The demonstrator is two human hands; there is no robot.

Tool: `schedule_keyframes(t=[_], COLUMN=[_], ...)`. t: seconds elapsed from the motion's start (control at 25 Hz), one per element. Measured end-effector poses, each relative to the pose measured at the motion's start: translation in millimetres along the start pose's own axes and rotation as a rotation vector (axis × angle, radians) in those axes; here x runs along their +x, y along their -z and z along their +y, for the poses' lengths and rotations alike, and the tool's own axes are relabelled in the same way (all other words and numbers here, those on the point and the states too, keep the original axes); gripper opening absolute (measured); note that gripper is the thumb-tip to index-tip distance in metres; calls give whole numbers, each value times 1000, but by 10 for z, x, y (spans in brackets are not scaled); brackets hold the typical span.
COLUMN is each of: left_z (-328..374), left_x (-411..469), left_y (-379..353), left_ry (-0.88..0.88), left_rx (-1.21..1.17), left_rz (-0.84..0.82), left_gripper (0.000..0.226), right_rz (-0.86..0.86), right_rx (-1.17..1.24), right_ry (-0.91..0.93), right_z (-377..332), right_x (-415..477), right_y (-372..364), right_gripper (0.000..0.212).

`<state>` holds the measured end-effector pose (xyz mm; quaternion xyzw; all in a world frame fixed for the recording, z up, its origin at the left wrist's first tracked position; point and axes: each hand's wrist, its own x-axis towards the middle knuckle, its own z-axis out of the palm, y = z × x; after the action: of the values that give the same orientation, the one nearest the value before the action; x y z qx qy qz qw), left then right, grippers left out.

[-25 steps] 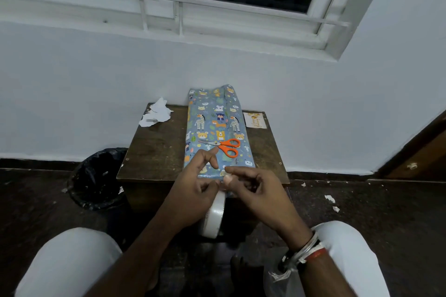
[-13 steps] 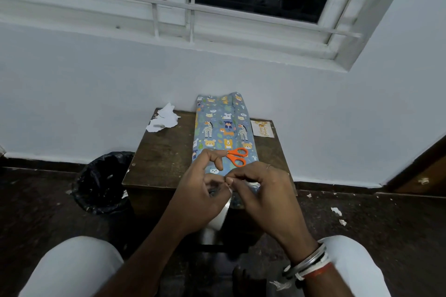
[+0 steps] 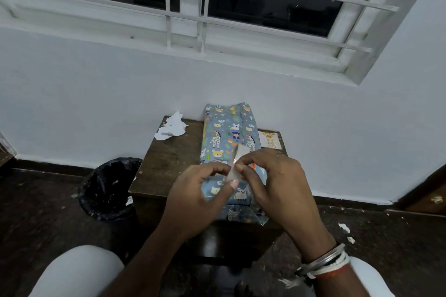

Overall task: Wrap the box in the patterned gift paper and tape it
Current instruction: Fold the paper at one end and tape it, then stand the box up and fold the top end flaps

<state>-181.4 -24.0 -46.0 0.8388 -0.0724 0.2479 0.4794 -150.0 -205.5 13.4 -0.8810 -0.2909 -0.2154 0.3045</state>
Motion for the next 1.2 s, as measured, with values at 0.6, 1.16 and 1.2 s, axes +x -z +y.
schedule_keyframes(t=[0.6, 1.16, 1.2], left_z=[-18, -73, -89], left_x=[92, 137, 148], left_y=[-207, -285, -287], left_ry=[41, -61, -68], left_rx=[-130, -56, -48], left_rz=[-97, -78, -64], left_gripper=[7, 22, 22], right_rz=[9, 5, 21], right_rx=[200, 542, 678], right_ry=[-98, -368, -519], right_z=[322, 492, 480], right_x=[-22, 71, 86], right_y=[-22, -115, -143], right_gripper=[19, 25, 34])
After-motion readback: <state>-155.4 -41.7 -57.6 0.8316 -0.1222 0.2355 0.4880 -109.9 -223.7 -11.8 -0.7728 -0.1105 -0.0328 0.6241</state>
